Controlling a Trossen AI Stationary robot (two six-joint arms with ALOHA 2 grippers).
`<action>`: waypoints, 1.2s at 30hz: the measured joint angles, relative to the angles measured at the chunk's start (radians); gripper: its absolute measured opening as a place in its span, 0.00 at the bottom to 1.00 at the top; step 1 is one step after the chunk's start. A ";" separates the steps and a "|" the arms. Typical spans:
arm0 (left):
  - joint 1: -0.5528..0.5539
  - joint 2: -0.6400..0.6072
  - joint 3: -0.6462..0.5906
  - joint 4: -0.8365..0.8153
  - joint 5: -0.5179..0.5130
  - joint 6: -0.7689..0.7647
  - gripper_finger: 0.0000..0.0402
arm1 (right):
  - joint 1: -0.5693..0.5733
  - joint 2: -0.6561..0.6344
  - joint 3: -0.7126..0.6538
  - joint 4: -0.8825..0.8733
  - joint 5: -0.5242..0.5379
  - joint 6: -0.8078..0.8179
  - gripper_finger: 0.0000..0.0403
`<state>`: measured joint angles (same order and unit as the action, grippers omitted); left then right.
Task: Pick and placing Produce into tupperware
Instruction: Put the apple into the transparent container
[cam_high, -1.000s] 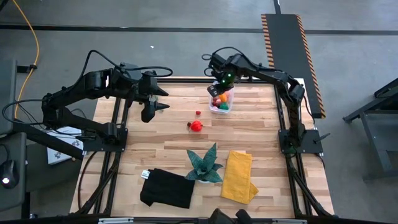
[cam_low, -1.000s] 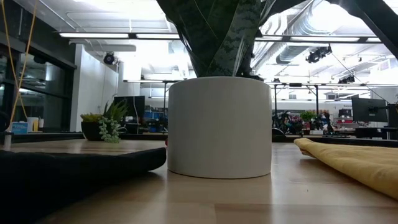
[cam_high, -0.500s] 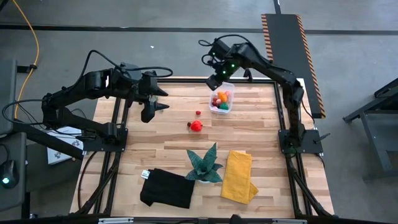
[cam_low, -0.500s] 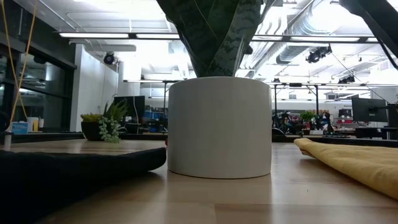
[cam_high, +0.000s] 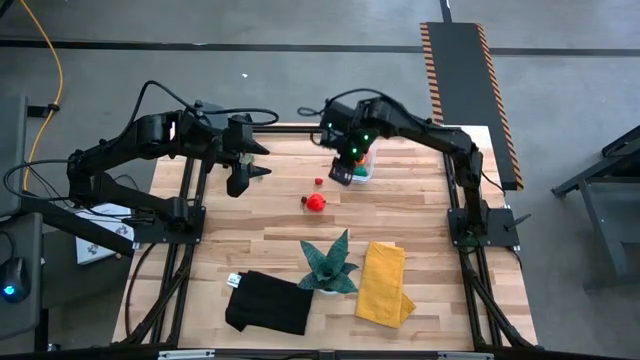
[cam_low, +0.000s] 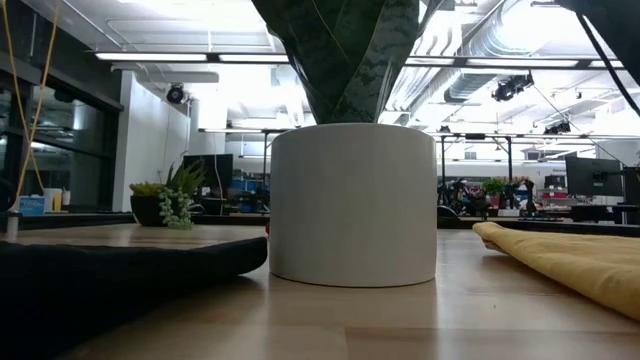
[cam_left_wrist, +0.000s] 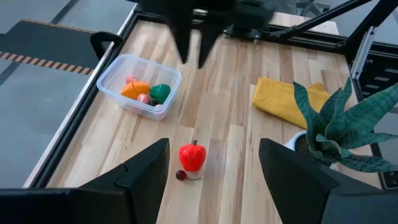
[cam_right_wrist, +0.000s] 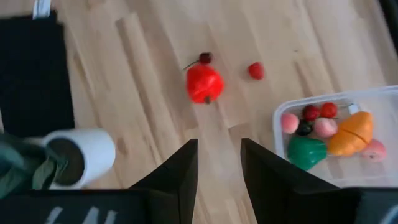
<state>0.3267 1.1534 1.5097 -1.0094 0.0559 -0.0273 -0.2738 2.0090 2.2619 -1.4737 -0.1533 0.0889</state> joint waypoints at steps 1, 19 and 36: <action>0.000 0.000 0.000 -0.003 -0.002 0.000 0.59 | 0.014 -0.001 0.000 -0.007 0.010 -0.007 0.28; 0.000 0.012 0.000 -0.104 -0.044 0.107 0.59 | 0.118 -0.003 -0.001 -0.036 0.128 -0.079 0.28; 0.001 0.156 -0.001 -0.138 -0.029 0.243 0.60 | 0.155 -0.203 -0.227 0.007 0.294 0.008 0.28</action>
<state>0.3275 1.3096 1.5089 -1.1470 0.0270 0.2155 -0.1193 1.8056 2.0353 -1.4664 0.1406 0.0974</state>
